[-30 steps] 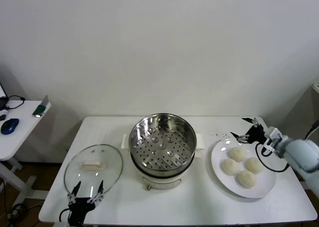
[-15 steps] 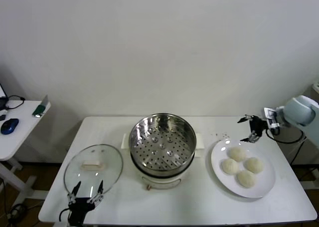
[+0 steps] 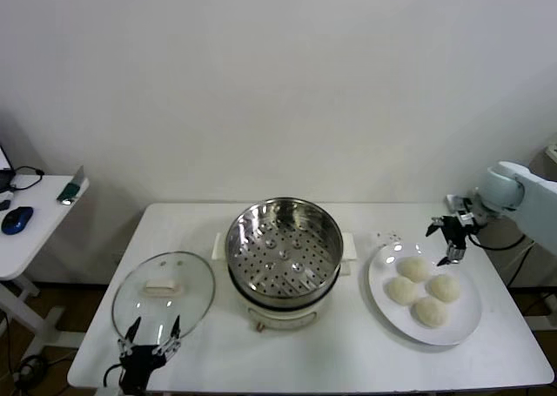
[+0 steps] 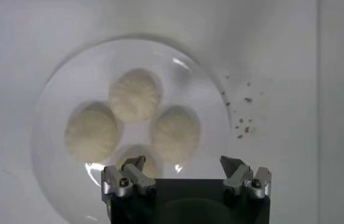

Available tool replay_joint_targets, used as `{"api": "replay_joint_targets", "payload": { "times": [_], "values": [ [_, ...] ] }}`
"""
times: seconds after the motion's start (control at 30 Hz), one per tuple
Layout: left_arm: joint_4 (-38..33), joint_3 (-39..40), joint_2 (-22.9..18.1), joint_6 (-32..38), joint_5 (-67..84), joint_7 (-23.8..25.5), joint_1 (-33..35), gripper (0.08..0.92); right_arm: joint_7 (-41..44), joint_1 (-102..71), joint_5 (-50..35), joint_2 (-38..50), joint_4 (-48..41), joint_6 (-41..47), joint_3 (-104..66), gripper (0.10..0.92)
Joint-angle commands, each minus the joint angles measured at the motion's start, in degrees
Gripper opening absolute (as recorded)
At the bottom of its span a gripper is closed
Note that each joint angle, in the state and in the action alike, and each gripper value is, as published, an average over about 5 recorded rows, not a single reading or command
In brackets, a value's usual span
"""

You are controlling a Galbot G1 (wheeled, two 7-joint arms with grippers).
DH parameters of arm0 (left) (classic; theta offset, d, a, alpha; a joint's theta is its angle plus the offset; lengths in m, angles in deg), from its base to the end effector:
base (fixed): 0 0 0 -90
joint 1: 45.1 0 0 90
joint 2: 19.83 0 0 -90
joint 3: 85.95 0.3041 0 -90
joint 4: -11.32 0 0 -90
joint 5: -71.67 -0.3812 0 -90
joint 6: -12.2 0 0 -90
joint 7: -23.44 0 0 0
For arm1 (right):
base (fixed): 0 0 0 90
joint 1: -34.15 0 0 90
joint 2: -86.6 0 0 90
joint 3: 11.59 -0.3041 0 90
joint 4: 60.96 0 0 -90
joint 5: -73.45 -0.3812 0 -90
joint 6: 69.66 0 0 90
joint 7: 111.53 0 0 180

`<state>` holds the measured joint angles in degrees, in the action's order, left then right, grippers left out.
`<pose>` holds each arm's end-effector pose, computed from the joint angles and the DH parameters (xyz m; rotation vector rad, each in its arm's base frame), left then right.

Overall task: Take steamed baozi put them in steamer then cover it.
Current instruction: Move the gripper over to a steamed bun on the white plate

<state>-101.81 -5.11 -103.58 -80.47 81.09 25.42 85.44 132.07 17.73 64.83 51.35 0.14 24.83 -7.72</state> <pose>0.1672 0.0723 -0.3369 0.0971 -2.8070 -0.0086 0.5248 -0.2066 -0.1781 1.2310 -1.3779 1.2185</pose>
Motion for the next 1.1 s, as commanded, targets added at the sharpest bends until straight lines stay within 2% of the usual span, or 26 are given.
{"api": "replay_joint_targets", "payload": {
  "times": [0.03, 0.4, 0.83, 1.1],
  "values": [
    [0.2, 0.1, -0.1, 0.0, -0.3, 0.0, 0.0, 0.823, 0.6, -6.3, 0.4, -1.9, -3.4, 0.3, -3.5, 0.823],
    [0.5, 0.3, -0.1, 0.6, -1.7, 0.0, 0.3, 0.823, -2.2, -10.9, 4.0, -7.4, -9.4, -0.9, -10.0, 0.823],
    [0.4, 0.2, -0.3, 0.8, -1.5, -0.1, 0.2, 0.823, -2.6, -10.6, 8.7, -9.6, -11.1, -1.6, -10.3, 0.815],
    [0.7, 0.2, -0.4, 0.7, -1.5, -0.2, 0.1, 0.823, -2.0, -10.4, 9.6, -9.6, -11.0, -1.4, -10.0, 0.759]
  ]
}}
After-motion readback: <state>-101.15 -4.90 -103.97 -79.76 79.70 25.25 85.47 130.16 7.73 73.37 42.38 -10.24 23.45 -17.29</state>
